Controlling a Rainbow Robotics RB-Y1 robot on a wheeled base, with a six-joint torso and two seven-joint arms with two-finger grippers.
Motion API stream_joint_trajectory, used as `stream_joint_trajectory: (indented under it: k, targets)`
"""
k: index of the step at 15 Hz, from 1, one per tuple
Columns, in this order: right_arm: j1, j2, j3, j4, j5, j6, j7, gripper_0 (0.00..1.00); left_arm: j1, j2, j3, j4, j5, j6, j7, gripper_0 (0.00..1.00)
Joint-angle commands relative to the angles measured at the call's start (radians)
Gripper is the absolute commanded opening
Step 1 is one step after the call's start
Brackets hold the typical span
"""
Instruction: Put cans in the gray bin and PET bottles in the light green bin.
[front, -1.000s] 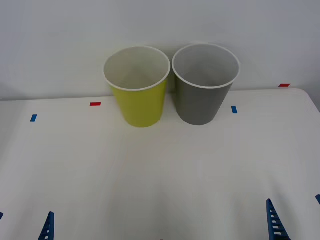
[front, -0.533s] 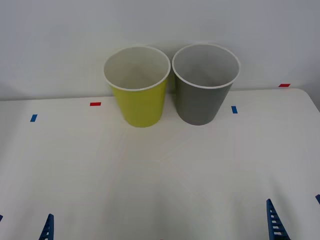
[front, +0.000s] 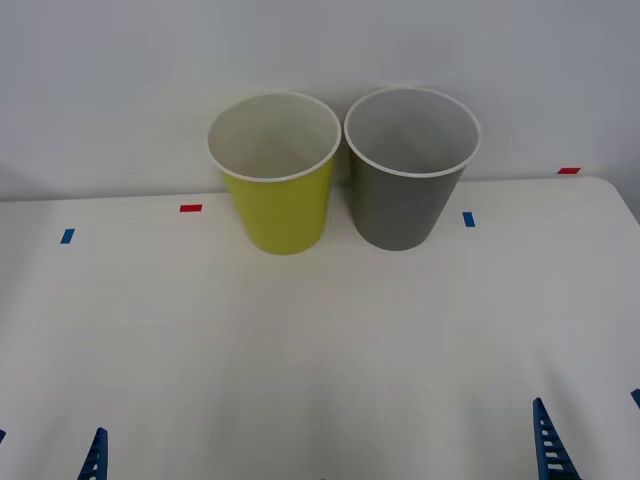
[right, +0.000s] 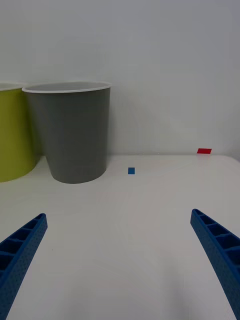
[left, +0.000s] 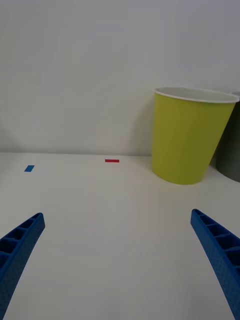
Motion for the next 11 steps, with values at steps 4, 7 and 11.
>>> stream_joint_trajectory:
  k: [4, 7, 11]
  targets:
    - [0.000, 0.000, 0.000, 0.000, 0.000, 0.000, 0.000, 1.00, 0.000, 0.000, 0.000, 0.000, 0.000, 0.000, 0.000, 1.00]
    - [0.000, 0.000, 0.000, 0.000, 0.000, 0.000, 0.000, 1.00, 0.000, 0.000, 0.000, 0.000, 0.000, 0.000, 0.000, 1.00]
    - [0.000, 0.000, 0.000, 0.000, 0.000, 0.000, 0.000, 1.00, 0.000, 0.000, 0.000, 0.000, 0.000, 0.000, 0.000, 1.00]
